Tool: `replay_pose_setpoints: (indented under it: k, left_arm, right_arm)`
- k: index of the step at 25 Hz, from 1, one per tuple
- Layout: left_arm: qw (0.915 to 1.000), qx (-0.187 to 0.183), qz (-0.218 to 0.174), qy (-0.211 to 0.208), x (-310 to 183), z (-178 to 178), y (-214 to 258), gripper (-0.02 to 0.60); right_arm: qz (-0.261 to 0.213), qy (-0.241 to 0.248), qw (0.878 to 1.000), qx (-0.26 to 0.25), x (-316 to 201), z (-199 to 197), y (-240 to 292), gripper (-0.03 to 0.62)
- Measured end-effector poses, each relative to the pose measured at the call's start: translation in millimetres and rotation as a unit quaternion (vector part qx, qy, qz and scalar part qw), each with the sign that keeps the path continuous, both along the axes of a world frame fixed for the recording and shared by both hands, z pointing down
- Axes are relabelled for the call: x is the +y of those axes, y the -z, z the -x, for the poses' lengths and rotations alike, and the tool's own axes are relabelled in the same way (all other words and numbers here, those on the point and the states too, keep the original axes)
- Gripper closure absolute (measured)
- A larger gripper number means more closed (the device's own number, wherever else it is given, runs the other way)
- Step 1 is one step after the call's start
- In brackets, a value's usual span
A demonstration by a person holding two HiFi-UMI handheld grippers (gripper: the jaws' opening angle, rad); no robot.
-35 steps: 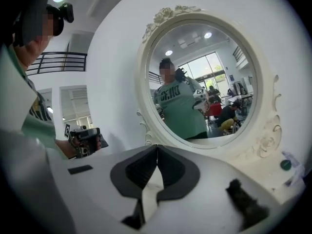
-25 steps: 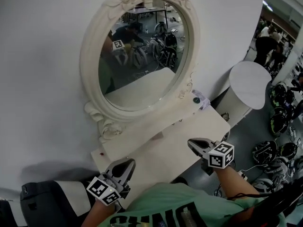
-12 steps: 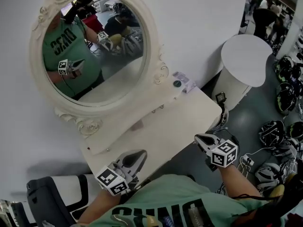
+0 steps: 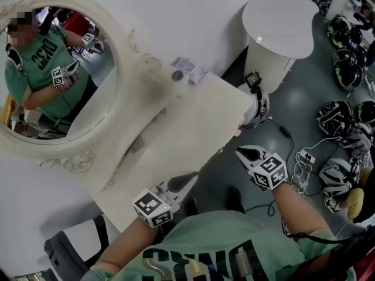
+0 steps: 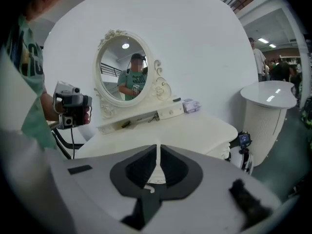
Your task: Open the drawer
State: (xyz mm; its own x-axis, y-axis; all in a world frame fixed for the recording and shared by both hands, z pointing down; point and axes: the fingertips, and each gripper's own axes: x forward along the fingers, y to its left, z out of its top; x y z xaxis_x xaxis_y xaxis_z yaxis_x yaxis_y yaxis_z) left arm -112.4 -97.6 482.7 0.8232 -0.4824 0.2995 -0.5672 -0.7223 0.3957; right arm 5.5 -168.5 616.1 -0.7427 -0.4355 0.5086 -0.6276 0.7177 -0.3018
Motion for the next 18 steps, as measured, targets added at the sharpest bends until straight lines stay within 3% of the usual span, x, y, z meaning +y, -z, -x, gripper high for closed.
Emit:
replay_pose_setpoints:
  k: [3, 5, 8, 13, 18]
  left_arm:
    - [0.9995, -0.002, 0.021, -0.023, -4, -15, -24, 0.572]
    - [0.9989, -0.005, 0.032, -0.034, -5, -20, -37, 0.572]
    - [0.9979, -0.014, 0.044, -0.046, -3, -20, -55, 0.572]
    - [0.9968, -0.025, 0.064, -0.040, 0, -7, -79, 0.572]
    - [0.9956, -0.029, 0.084, -0.028, 4, 13, -95, 0.572]
  right_arm:
    - [0.004, 0.013, 0.999, 0.031, 4, 6, -39, 0.577]
    - [0.008, 0.027, 0.998, 0.055, 6, 12, -64, 0.502]
    - [0.018, 0.043, 0.994, 0.098, 7, 18, -106, 0.466]
    - [0.041, 0.048, 0.984, 0.166, -2, 26, -176, 0.432]
    - [0.077, 0.058, 0.974, 0.204, -8, 44, -216, 0.408]
